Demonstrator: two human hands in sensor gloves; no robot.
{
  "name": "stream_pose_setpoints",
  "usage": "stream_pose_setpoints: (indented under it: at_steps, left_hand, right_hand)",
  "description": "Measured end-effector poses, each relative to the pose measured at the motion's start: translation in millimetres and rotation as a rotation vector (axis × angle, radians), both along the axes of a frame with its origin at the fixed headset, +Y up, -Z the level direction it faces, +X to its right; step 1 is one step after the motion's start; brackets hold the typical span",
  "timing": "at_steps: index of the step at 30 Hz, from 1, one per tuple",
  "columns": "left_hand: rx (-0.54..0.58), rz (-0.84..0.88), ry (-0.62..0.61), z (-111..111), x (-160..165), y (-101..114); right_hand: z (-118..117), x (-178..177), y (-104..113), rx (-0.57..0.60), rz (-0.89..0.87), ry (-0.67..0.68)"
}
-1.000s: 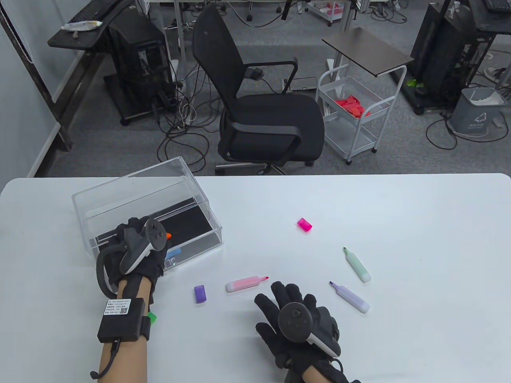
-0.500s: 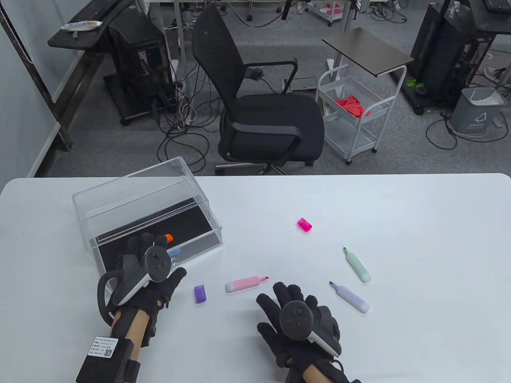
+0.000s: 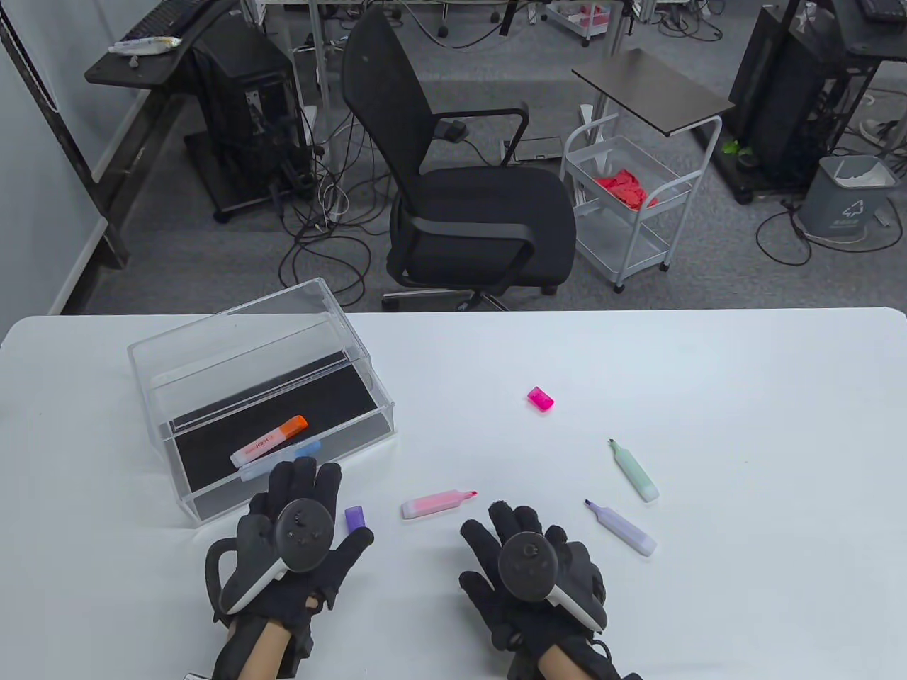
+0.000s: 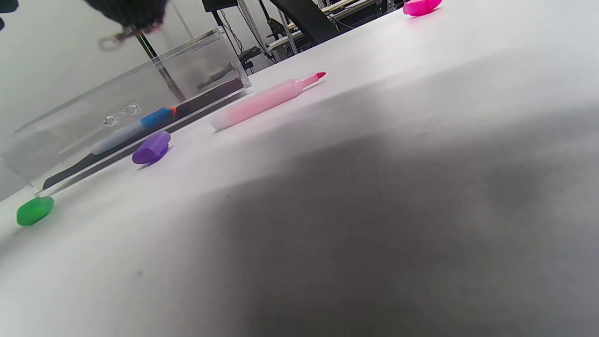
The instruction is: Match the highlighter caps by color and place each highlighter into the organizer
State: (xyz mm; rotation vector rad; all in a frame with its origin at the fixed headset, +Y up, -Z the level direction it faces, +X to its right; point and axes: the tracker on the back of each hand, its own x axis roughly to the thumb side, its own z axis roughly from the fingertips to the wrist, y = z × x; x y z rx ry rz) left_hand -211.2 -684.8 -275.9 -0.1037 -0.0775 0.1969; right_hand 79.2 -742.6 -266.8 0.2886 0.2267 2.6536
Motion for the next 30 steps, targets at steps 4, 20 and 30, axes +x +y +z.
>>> stream_pose_setpoints:
  at_steps: [4,20,30]
  left_hand:
    - [-0.006,0.035,-0.007,3.4,2.5,-10.5]
    - [-0.034,0.078,-0.01,6.7,6.5,-48.9]
    - [-0.046,0.028,0.019,9.4,1.7,-56.7]
  right_hand:
    - [-0.1,0.0,-0.2,-0.001,0.005,0.002]
    - [-3.4,0.2,-6.7,-0.018,0.056,-0.031]
    - [-17.6,-3.1,0.7,0.017,0.139,-0.049]
